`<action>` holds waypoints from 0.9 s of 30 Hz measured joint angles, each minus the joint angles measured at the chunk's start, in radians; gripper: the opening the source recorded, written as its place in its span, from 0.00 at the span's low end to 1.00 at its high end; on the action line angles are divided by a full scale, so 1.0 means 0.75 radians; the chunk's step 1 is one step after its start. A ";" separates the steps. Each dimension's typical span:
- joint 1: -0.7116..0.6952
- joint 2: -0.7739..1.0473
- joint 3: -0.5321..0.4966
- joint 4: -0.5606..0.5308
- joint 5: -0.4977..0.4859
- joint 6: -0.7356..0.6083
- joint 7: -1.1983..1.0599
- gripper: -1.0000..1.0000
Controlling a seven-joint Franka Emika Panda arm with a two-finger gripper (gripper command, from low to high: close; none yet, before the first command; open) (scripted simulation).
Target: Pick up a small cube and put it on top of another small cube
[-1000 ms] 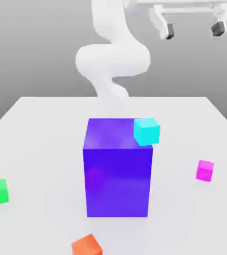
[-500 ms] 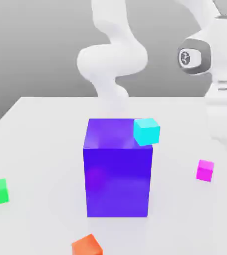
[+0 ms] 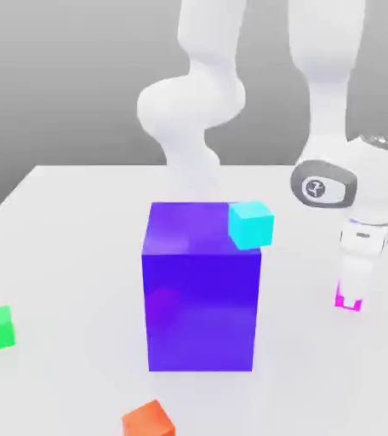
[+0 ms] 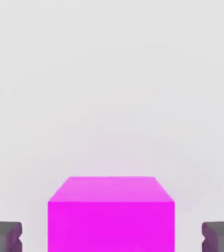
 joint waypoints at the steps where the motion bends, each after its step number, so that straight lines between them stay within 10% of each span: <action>1: 0.000 0.000 0.000 0.000 -0.001 0.000 0.001 0.00; 6: -0.021 -0.030 0.024 -0.006 0.013 -0.024 -0.012 0.00; 13: -0.086 -0.323 0.174 -0.040 0.350 -0.250 -0.275 0.00; 27: -0.974 -0.283 -0.215 0.276 0.482 -0.438 -0.856 0.00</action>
